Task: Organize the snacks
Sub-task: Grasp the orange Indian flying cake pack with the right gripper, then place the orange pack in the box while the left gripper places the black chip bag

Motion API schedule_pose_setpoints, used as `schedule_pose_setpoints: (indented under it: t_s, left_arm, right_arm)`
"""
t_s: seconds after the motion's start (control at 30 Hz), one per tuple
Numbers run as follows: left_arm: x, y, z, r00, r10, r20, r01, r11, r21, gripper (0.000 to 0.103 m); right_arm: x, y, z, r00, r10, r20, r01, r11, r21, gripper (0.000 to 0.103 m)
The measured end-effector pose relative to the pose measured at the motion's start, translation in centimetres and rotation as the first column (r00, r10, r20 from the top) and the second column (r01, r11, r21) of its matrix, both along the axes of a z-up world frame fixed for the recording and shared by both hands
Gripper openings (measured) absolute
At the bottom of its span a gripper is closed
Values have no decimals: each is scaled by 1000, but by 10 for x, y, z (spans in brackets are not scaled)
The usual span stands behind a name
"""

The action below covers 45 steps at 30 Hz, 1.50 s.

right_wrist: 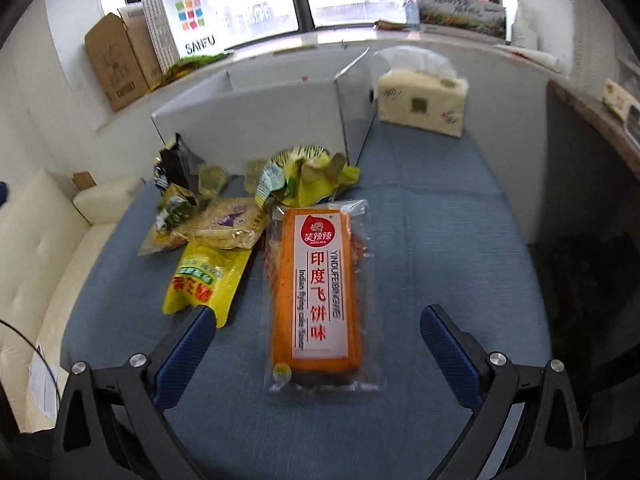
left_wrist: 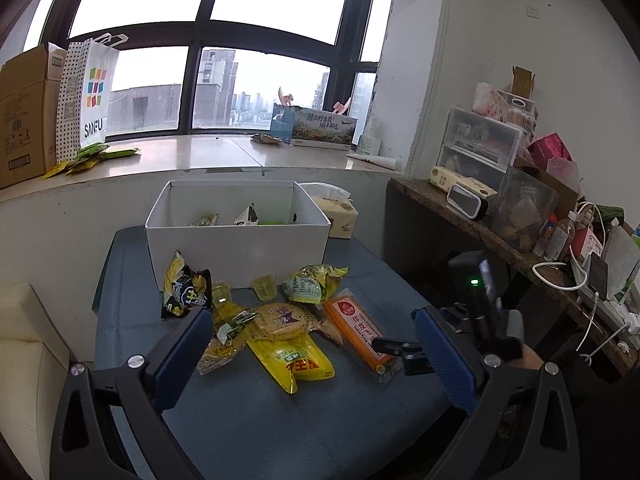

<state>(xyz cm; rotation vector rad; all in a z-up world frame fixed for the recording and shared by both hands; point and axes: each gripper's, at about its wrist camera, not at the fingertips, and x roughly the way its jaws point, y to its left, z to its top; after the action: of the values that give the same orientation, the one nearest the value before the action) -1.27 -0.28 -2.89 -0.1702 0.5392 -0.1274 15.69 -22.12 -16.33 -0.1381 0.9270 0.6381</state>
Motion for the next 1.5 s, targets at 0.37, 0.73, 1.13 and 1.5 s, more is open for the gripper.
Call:
schedule_pose_setpoints:
  t_s: [0.37,0.73,1.13,1.5]
  left_arm:
    - [-1,14,-12,998,45,-39,-46,999,-24,103]
    - [8,30,-26,995,72,-75,-77,995,-62,103]
    - [96,87,-66,965,158,-211,-181,979,-94,103]
    - [200,121,-127,901,221,-372,-220,974,46,102]
  right_arm:
    - [33,34,-42,998,-9,-65,3,996,-87,102]
    - [7,8,-20,999,-7,-50,8,1000,15,61]
    - [-38,-62,44,996,-74,52,60,970,234,61]
    - [-33,-57,49,997,-58,50,43,966,254,61]
